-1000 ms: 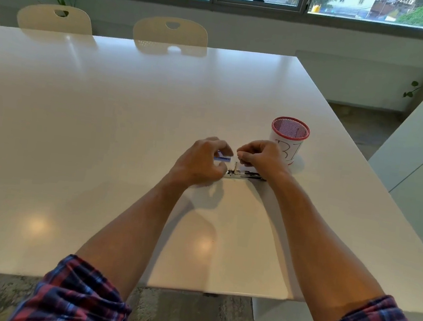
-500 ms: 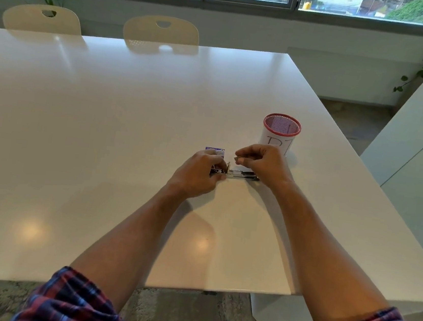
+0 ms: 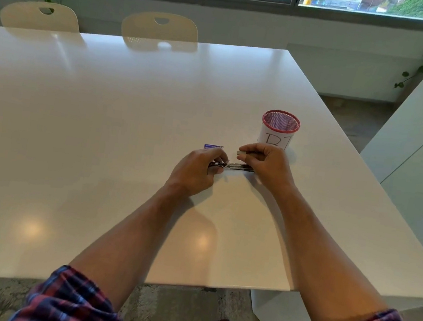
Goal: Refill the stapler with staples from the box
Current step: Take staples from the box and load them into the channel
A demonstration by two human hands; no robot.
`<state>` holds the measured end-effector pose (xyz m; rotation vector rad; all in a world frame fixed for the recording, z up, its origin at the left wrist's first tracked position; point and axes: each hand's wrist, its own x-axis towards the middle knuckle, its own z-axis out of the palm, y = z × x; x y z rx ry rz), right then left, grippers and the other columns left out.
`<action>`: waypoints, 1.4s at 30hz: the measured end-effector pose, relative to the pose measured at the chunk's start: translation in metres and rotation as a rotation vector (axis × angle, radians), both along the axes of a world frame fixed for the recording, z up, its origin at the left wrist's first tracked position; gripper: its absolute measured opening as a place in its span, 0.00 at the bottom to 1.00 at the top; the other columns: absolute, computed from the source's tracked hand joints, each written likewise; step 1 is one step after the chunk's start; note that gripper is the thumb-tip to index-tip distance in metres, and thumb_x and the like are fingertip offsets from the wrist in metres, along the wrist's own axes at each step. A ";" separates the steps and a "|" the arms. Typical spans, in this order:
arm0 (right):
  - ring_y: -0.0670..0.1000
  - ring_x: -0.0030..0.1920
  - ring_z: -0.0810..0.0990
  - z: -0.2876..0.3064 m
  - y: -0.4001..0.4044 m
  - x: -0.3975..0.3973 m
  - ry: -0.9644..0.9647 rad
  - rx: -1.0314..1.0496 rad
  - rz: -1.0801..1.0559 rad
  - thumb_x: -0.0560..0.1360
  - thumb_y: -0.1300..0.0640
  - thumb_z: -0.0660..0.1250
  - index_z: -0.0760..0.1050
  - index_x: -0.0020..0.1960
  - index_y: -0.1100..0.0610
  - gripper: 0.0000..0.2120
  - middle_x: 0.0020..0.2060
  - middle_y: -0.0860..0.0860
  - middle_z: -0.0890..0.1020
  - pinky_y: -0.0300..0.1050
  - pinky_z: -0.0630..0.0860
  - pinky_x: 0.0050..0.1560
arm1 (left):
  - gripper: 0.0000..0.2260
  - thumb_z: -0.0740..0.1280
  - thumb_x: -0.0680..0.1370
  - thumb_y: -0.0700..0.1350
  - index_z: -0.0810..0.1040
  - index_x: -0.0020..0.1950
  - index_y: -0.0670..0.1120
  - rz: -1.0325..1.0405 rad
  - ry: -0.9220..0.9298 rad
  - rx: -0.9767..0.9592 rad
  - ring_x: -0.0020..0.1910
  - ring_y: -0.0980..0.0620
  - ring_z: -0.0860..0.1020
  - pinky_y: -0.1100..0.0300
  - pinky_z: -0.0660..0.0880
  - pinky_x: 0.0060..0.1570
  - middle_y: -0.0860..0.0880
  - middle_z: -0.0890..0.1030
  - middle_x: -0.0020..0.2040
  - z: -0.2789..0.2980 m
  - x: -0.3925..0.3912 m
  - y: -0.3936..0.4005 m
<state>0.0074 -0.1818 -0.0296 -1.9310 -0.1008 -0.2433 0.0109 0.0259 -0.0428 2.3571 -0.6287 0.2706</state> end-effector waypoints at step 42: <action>0.46 0.44 0.81 -0.009 0.006 -0.002 -0.276 -0.355 0.120 0.72 0.56 0.79 0.87 0.49 0.53 0.06 0.43 0.46 0.81 0.48 0.82 0.45 | 0.09 0.75 0.74 0.37 0.84 0.53 0.46 0.028 -0.039 -0.166 0.44 0.53 0.84 0.61 0.80 0.50 0.50 0.87 0.47 -0.005 -0.001 0.001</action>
